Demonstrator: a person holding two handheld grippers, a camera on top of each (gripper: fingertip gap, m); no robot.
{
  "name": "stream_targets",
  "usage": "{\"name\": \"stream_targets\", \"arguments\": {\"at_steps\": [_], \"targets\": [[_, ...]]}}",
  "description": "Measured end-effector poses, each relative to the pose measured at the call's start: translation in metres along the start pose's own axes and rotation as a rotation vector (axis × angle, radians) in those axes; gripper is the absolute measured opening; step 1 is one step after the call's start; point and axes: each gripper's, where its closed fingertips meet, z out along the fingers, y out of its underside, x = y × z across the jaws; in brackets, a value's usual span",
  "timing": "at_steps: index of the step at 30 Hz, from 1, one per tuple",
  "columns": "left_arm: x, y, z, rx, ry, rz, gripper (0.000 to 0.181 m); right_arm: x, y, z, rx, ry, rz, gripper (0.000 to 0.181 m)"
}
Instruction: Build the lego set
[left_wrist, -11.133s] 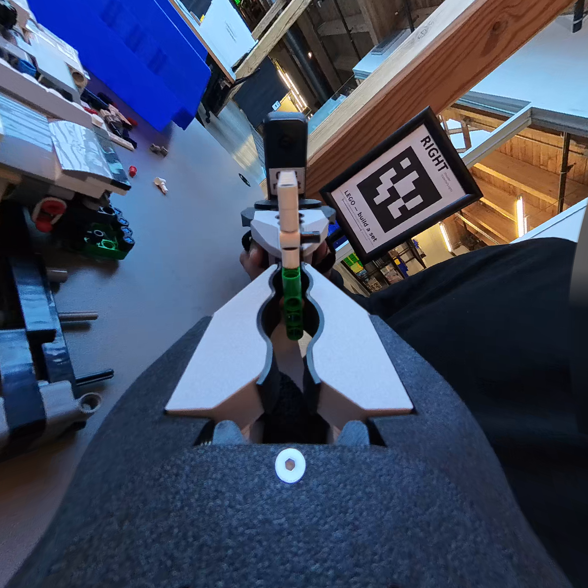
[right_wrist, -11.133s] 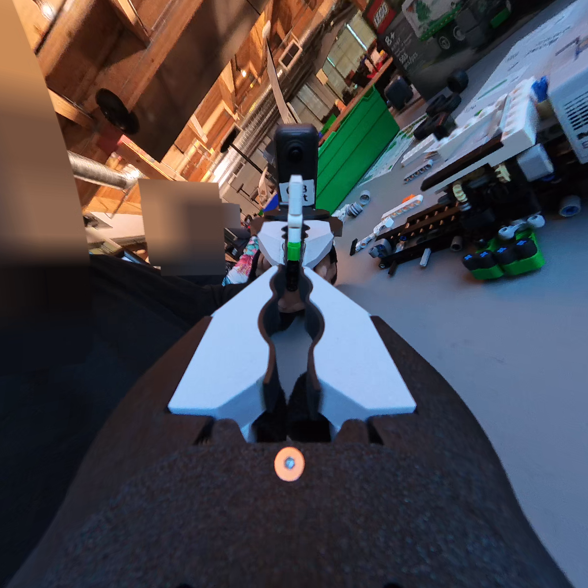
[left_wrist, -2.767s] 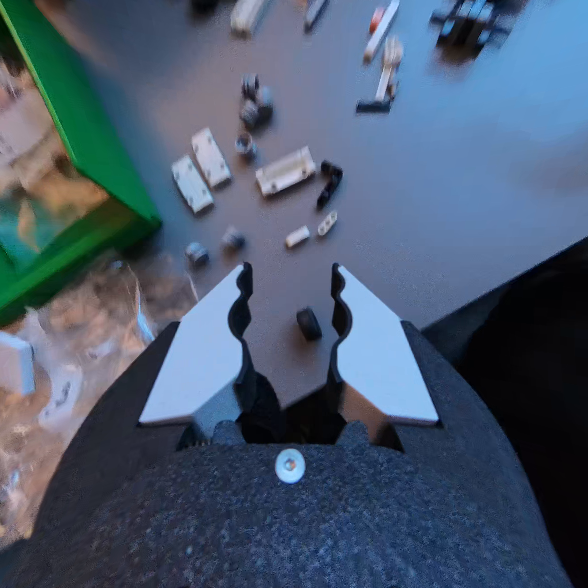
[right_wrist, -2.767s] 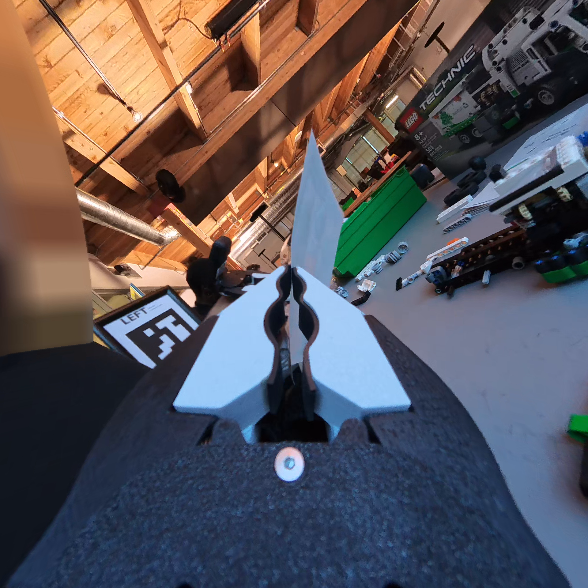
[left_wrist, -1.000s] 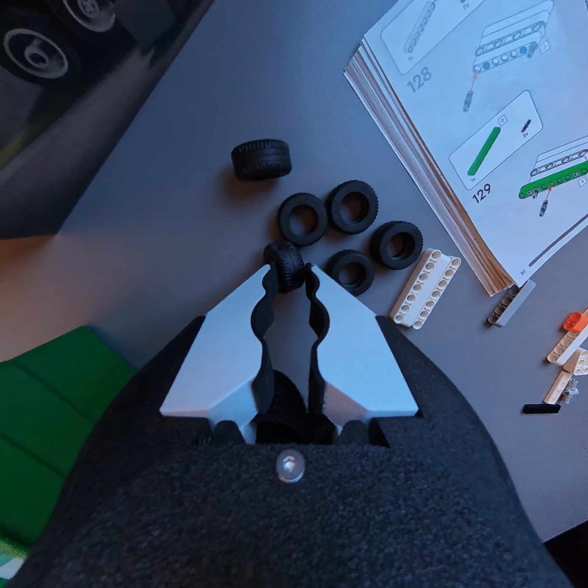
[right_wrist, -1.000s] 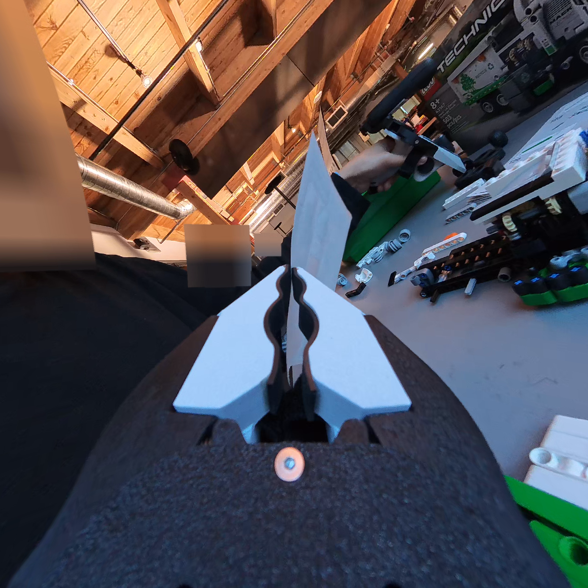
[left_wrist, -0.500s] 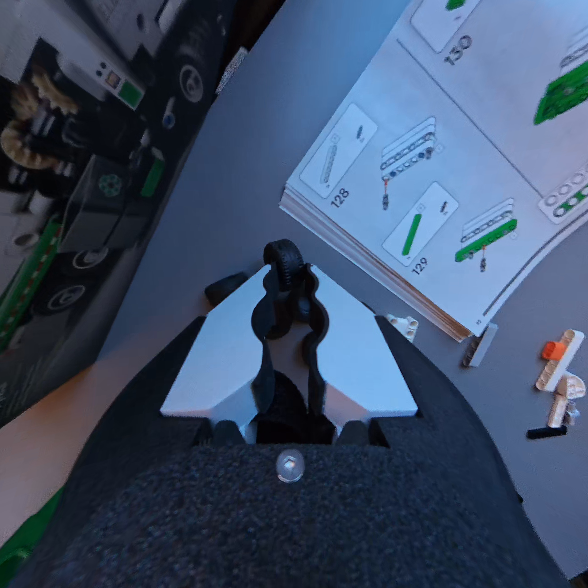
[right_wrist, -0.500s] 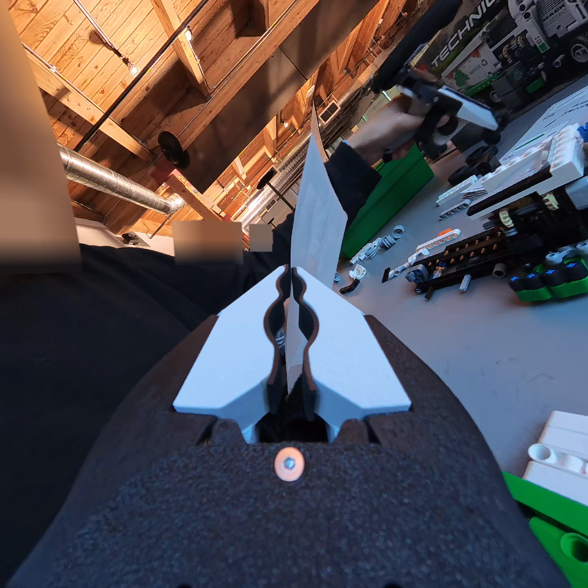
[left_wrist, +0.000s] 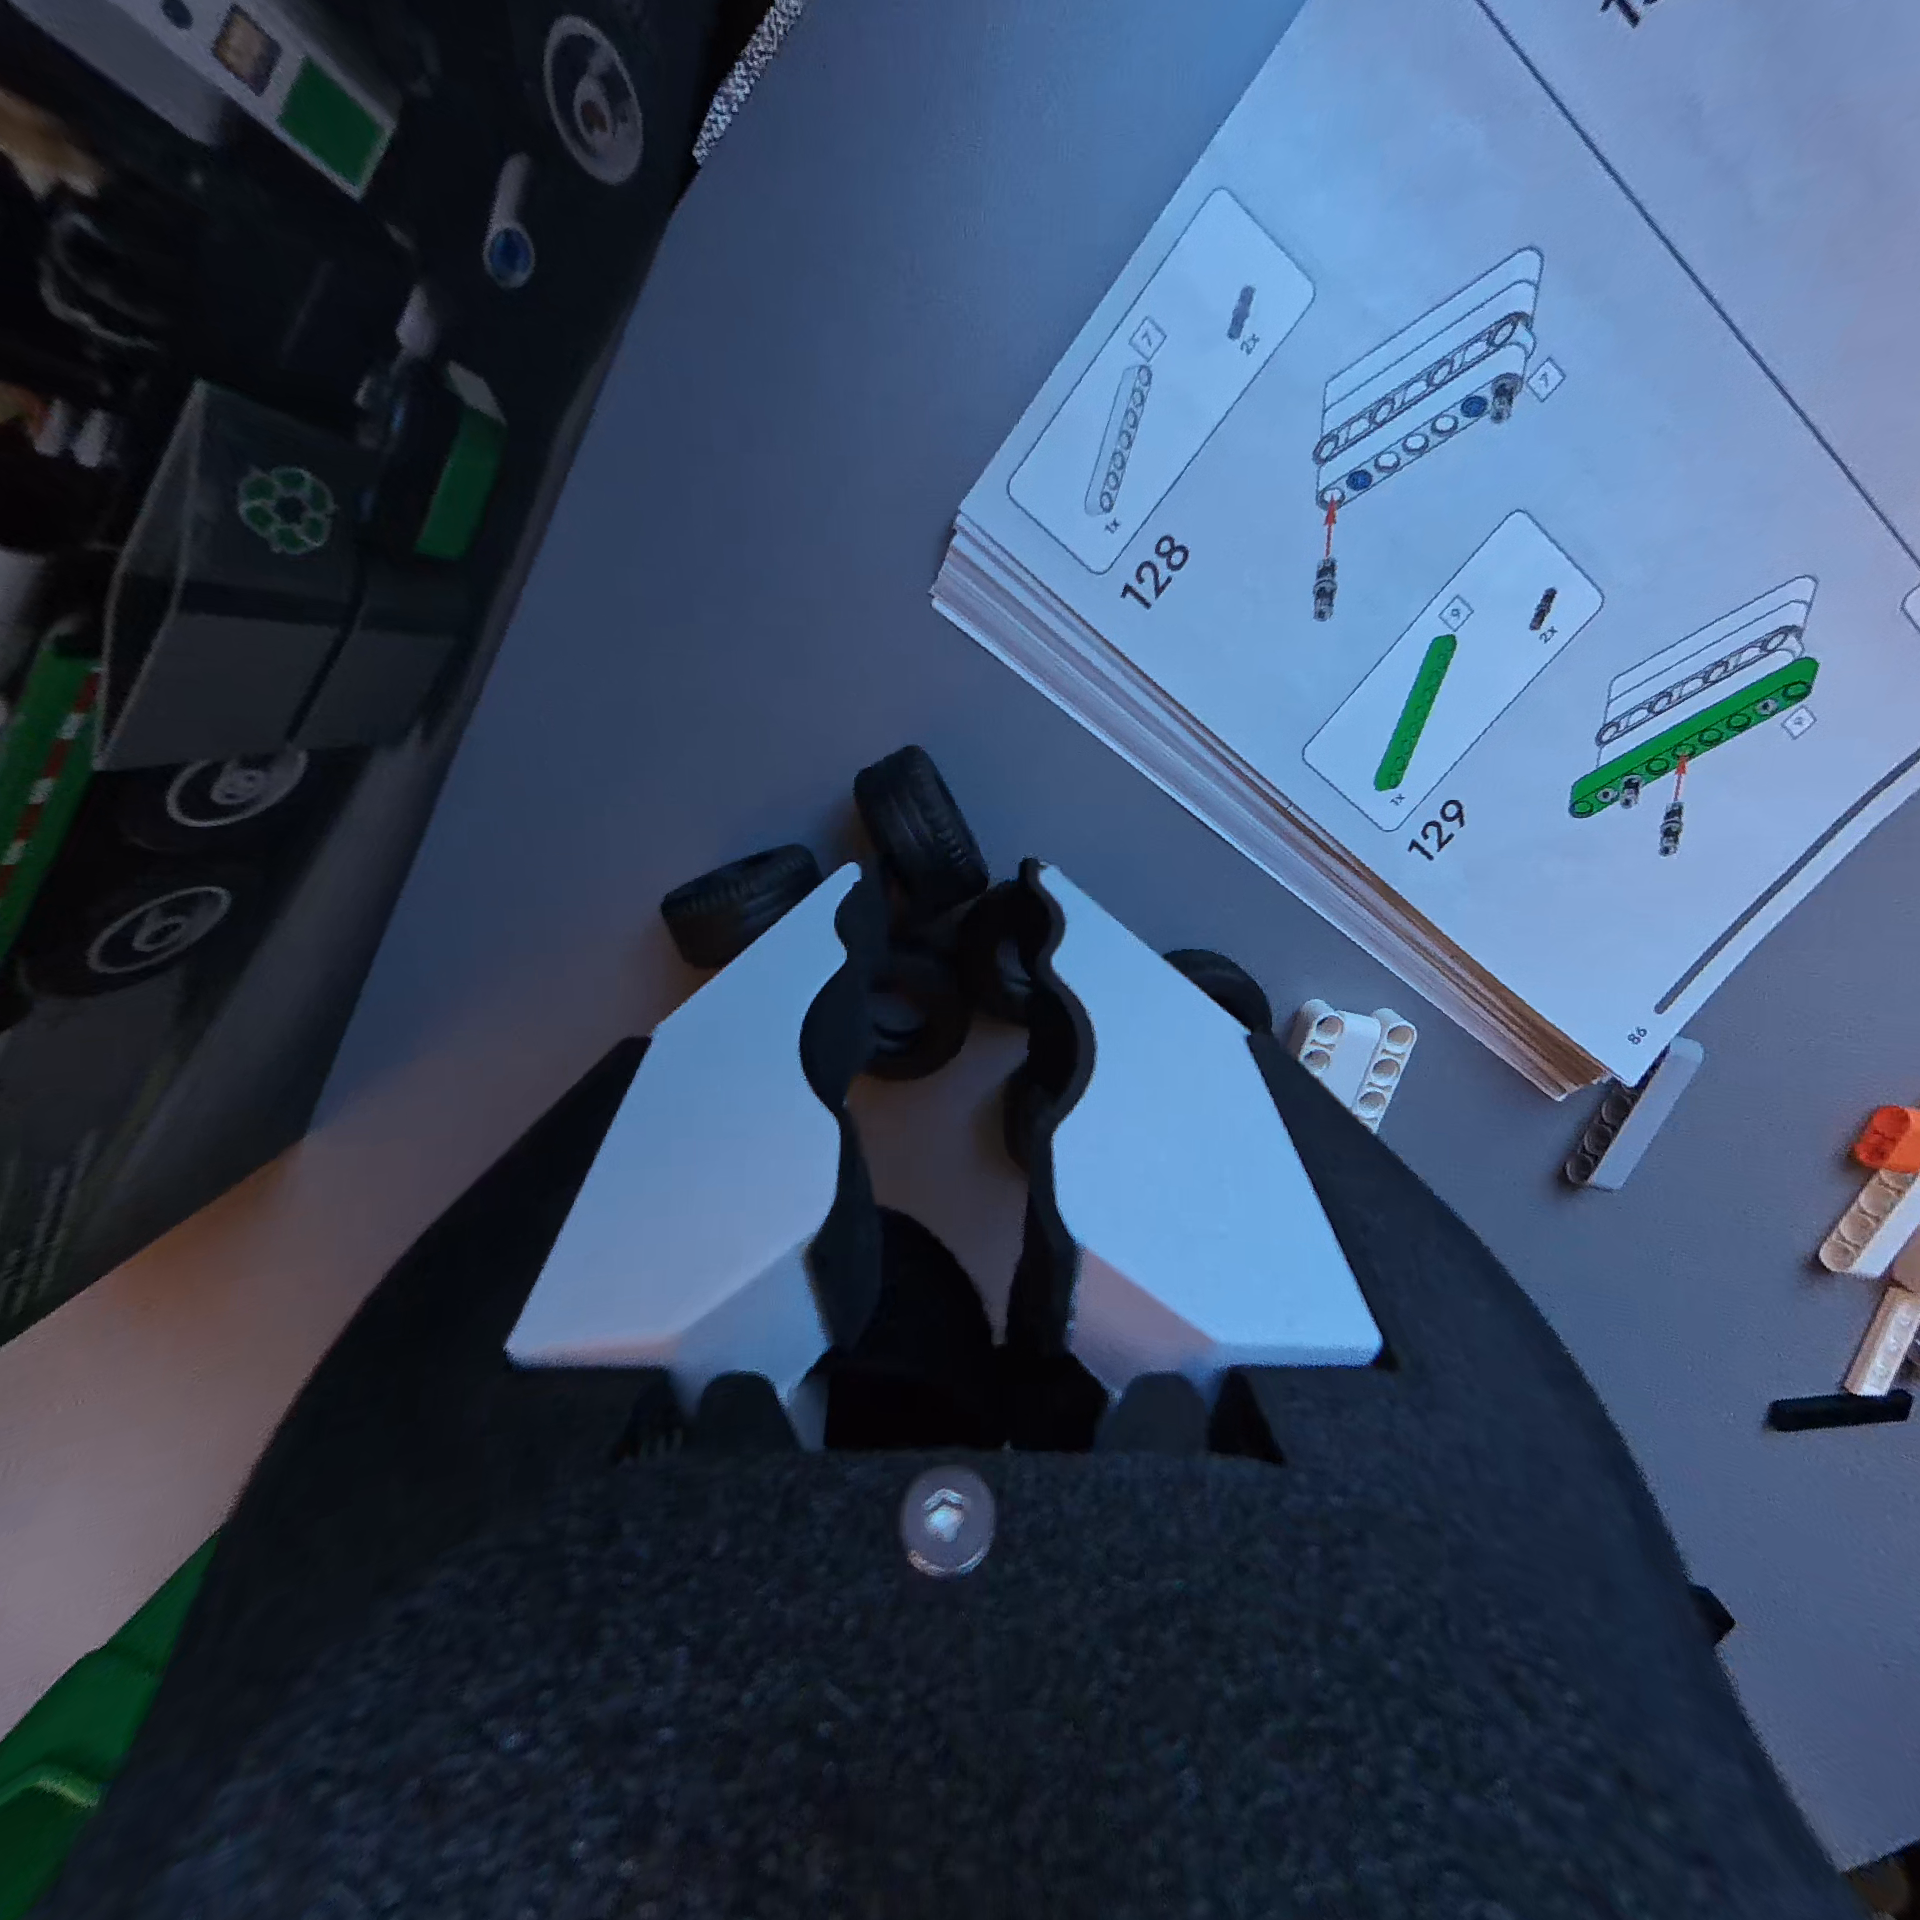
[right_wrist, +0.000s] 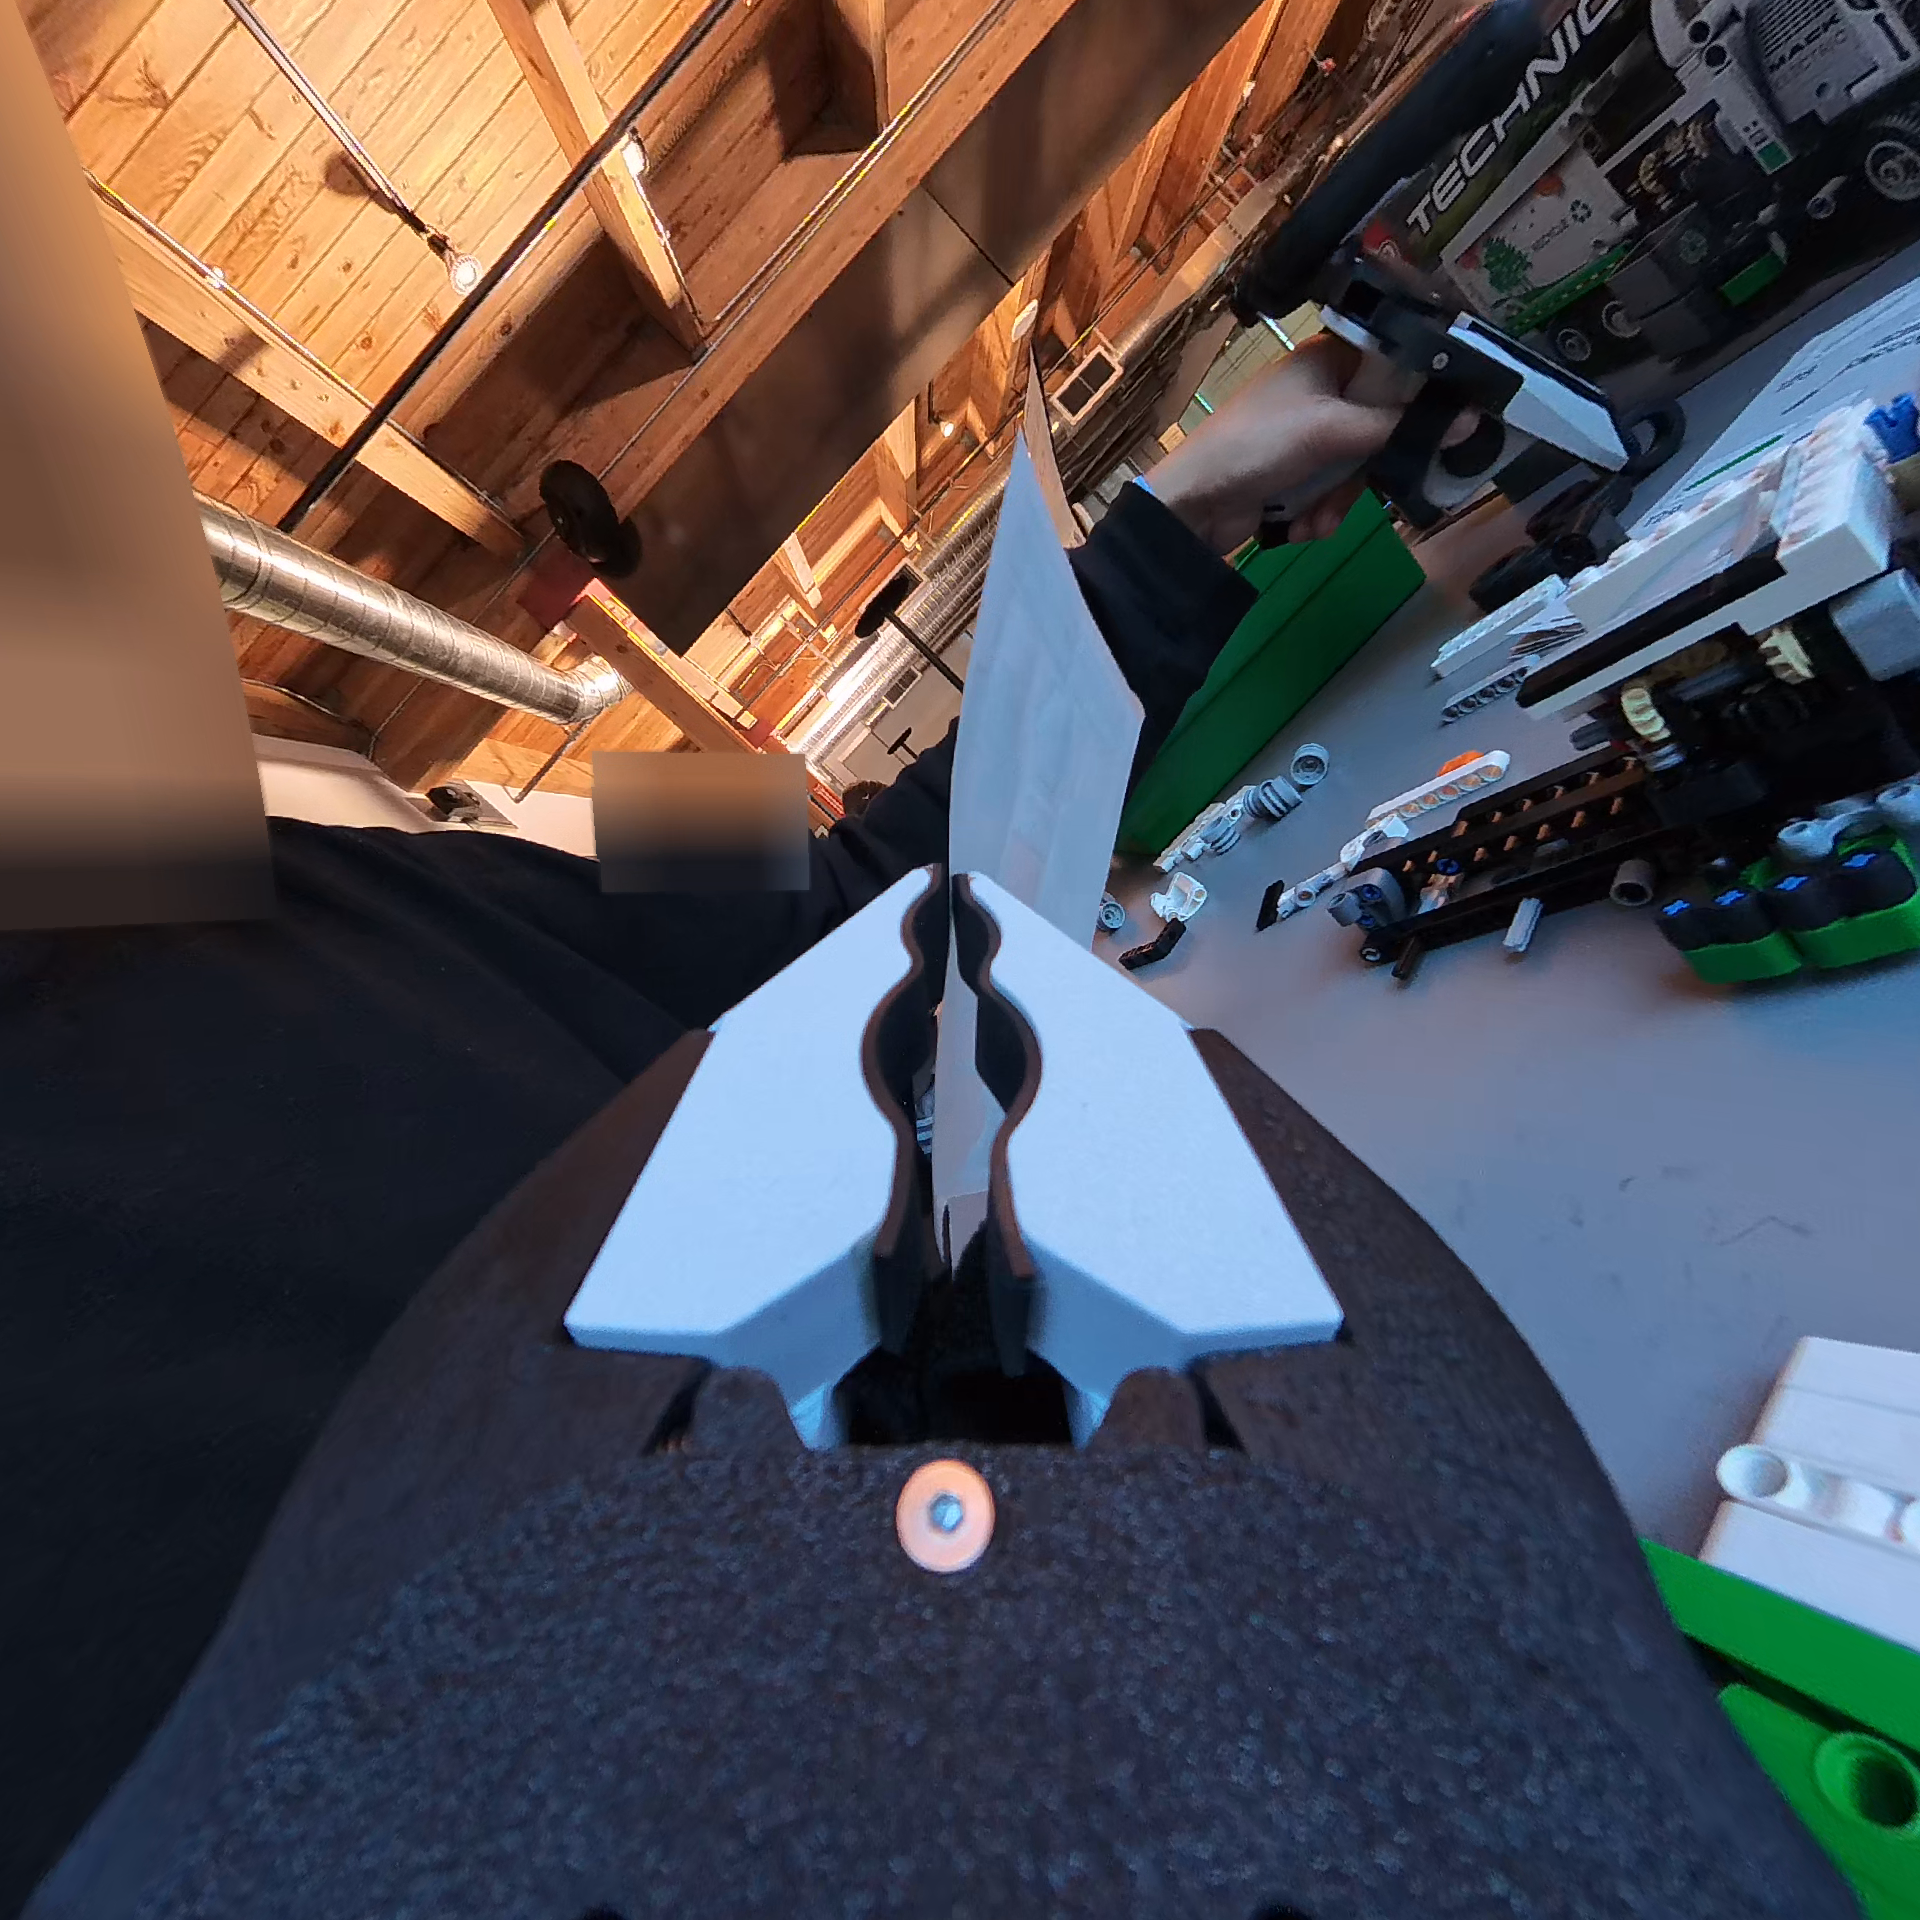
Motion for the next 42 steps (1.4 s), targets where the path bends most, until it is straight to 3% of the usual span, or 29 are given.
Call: {"name": "stream_targets", "arguments": {"at_steps": [1,8,12,15,18,20,21,22,25,28,31,33,42], "targets": [[-0.001,-0.001,-0.001,0.003,-0.009,0.003,0.024,0.000,0.000,0.000,0.000,0.000,0.001,0.000],[-0.004,-0.003,-0.016,0.035,-0.037,0.003,0.032,0.000,0.000,0.000,-0.001,0.001,0.000,0.000],[0.016,0.000,-0.062,0.137,-0.027,0.019,0.039,0.001,-0.001,0.000,0.005,0.005,-0.002,0.000],[0.063,0.003,-0.131,0.429,0.009,0.097,0.041,0.001,-0.005,-0.002,0.027,0.015,-0.019,0.000],[0.150,0.008,-0.191,0.858,0.194,0.198,0.049,0.000,-0.021,-0.004,0.118,0.025,-0.037,0.000],[0.218,0.018,-0.205,1.099,0.349,0.253,0.058,-0.006,-0.035,-0.003,0.185,0.003,-0.036,0.000],[0.244,0.023,-0.199,1.153,0.388,0.245,0.050,-0.009,-0.041,-0.003,0.210,-0.005,-0.042,0.000],[0.266,0.026,-0.186,1.157,0.413,0.211,0.042,-0.013,-0.044,-0.002,0.229,-0.016,-0.053,0.000],[0.332,0.032,-0.140,1.005,0.607,0.153,0.062,-0.028,-0.045,-0.002,0.250,-0.072,-0.056,0.000],[0.377,0.032,-0.145,0.981,0.933,0.085,0.065,-0.033,-0.042,-0.005,0.279,-0.098,-0.027,0.000],[0.392,0.033,-0.156,0.980,1.108,0.050,0.046,-0.029,-0.039,-0.009,0.295,-0.048,-0.052,0.000],[0.395,0.031,-0.154,0.975,1.107,0.046,0.033,-0.025,-0.036,-0.013,0.297,0.011,-0.080,0.000],[0.361,0.012,-0.167,1.082,1.004,-0.050,0.019,-0.013,-0.027,-0.023,0.297,0.096,-0.089,0.000]]}}
